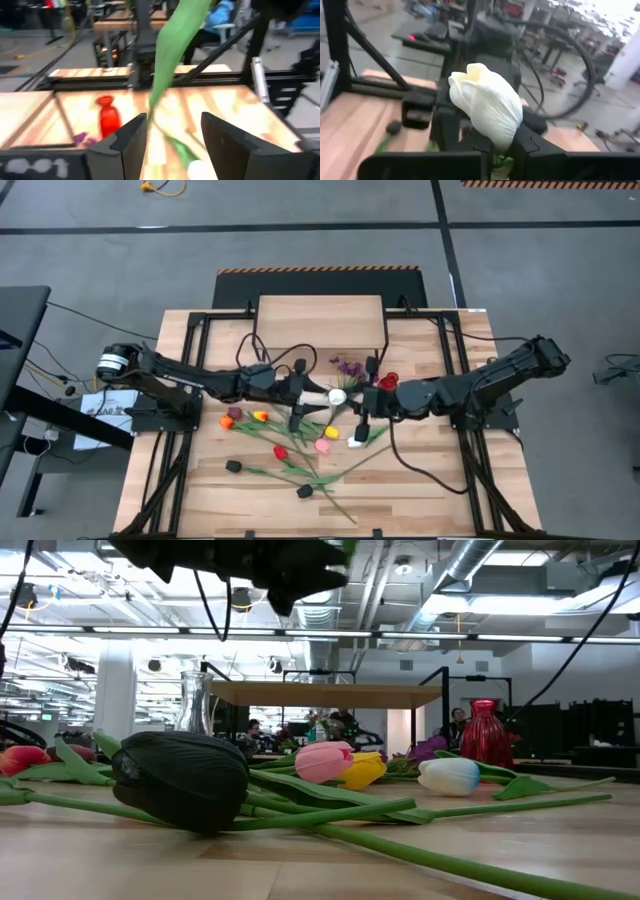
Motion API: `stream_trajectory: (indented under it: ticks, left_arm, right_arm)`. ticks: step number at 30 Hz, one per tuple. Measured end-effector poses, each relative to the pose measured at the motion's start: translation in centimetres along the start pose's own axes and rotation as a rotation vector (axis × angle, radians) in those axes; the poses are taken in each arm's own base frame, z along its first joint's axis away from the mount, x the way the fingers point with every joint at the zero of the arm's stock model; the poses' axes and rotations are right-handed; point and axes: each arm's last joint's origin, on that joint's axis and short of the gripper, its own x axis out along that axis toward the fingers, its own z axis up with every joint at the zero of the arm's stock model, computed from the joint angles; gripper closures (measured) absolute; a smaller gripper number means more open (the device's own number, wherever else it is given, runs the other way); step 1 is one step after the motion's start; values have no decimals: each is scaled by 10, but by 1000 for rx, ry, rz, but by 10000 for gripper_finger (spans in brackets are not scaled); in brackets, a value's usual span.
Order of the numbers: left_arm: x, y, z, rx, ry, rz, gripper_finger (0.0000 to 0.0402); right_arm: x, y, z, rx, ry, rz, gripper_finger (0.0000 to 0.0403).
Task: Pick and place flowers into a vace then onto a shelf
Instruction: Put the bottom white flower into the red vase
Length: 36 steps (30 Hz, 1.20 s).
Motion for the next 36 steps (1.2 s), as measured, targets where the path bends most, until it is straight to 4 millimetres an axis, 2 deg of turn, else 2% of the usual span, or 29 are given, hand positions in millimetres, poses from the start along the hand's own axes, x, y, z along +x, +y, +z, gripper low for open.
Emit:
stream_trajectory:
  ticks: [5,11,15,20,25,31,36]
  left_arm:
    - [-10,10,3,-5,54,58,223]
    - [-26,12,16,33,52,63,223]
    - [-36,11,25,76,24,64,223]
    - [-49,12,38,95,-17,103,223]
    - [-66,12,43,74,-41,148,223]
    - [-94,7,30,32,-184,175,223]
    - [-110,5,12,15,-253,155,223]
  right_arm:
    - [-14,-14,-2,8,94,-101,381]
    - [-45,-44,1,63,166,-247,387]
    - [-68,-66,5,132,162,-323,378]
    - [-95,-86,6,200,140,-363,386]
    - [-113,-91,-11,271,123,-387,383]
    - [-124,-84,-46,306,147,-435,384]
    - [-128,-85,-53,351,127,-442,385]
